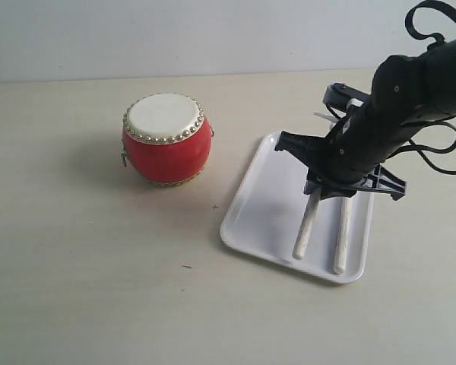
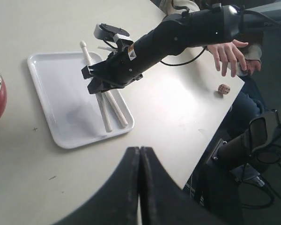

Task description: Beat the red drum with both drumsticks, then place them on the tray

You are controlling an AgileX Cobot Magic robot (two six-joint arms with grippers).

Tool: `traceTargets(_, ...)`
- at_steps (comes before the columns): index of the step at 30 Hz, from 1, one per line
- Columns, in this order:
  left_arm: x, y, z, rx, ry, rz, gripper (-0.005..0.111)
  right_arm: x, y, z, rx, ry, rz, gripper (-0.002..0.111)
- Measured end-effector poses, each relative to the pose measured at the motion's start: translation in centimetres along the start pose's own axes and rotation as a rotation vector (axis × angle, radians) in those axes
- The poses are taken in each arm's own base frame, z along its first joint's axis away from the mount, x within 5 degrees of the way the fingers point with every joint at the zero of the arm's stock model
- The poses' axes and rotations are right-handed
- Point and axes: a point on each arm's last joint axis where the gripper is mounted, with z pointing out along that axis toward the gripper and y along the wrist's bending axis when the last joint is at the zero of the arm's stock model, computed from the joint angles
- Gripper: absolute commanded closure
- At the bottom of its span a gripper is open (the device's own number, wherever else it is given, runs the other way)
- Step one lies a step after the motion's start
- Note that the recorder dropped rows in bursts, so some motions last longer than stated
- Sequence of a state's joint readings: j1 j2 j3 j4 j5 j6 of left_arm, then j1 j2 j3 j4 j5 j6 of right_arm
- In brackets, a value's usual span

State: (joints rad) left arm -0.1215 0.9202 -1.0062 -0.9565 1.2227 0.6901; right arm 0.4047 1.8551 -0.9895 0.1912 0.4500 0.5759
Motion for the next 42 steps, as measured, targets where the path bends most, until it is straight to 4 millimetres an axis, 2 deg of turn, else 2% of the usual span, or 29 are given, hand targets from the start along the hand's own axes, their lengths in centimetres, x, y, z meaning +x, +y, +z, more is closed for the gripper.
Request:
traceTargets(5, 0.0, 0.0, 0.0, -0.006, 0.004, 0.001, 0.107, 0.1, -0.2, 0.9, 0.013, 0.012, 0.006, 0.087)
traceTargets(9, 0.1, 0.0, 0.0, -0.007, 0.005, -0.001, 0.107, 0.0, -0.2, 0.9, 0.009, 0.005, 0.006, 0.077)
traceTargets(13, 0.1, 0.0, 0.0, -0.007, 0.005, -0.002, 0.107, 0.0, -0.1, 0.9, 0.006, -0.001, 0.006, 0.072)
traceTargets(17, 0.1, 0.1, 0.0, -0.011, 0.008, -0.001, 0.107, 0.0, -0.1, 0.9, 0.006, -0.001, 0.006, 0.076)
traceTargets(19, 0.2, 0.1, 0.0, -0.02, 0.016, 0.005, 0.107, -0.1, 0.0, 0.4, -0.007, -0.014, 0.005, 0.088)
traceTargets(20, 0.3, 0.2, -0.1, -0.032, 0.024, 0.009, 0.107, -0.2, 0.1, -0.1, -0.014, -0.024, -0.001, 0.098)
traceTargets(21, 0.4, 0.2, -0.2, -0.048, 0.034, 0.011, 0.107, -0.4, 0.3, -0.8, -0.024, -0.043, -0.013, 0.108)
traceTargets(24, 1.0, -0.2, -1.1, -0.136, 0.032, 0.017, 0.107, -1.0, 0.8, -3.8, -0.064, -0.136, -0.081, 0.108)
traceTargets(28, 2.9, -1.1, -2.8, -0.299, -0.016, 0.047, 0.107, -1.3, 1.2, -9.0, -0.103, -0.284, -0.235, 0.108)
traceTargets(32, 6.2, -1.5, -4.4, -0.5, -0.075, 0.05, 0.107, -0.1, 0.5, -14.1, -0.153, -0.423, -0.372, 0.108)
traceTargets(34, 7.7, -1.7, -5.5, -0.601, -0.162, 0.033, 0.107, 0.9, -0.3, -15.9, -0.187, -0.492, -0.405, 0.108)
traceTargets(36, 8.9, -2.2, -6.5, -0.672, -0.268, 0.032, 0.107, 2.1, -1.2, -17.3, -0.227, -0.565, -0.423, 0.108)
traceTargets(38, 9.9, -3.0, -7.4, -0.693, -0.37, 0.037, 0.107, 3.2, -2.2, -17.8, -0.262, -0.619, -0.429, 0.108)
traceTargets(42, 12.1, -4.4, -8.4, -0.7, -0.499, 0.065, 0.107, 5.2, -3.9, -17.9, -0.311, -0.698, -0.441, 0.108)
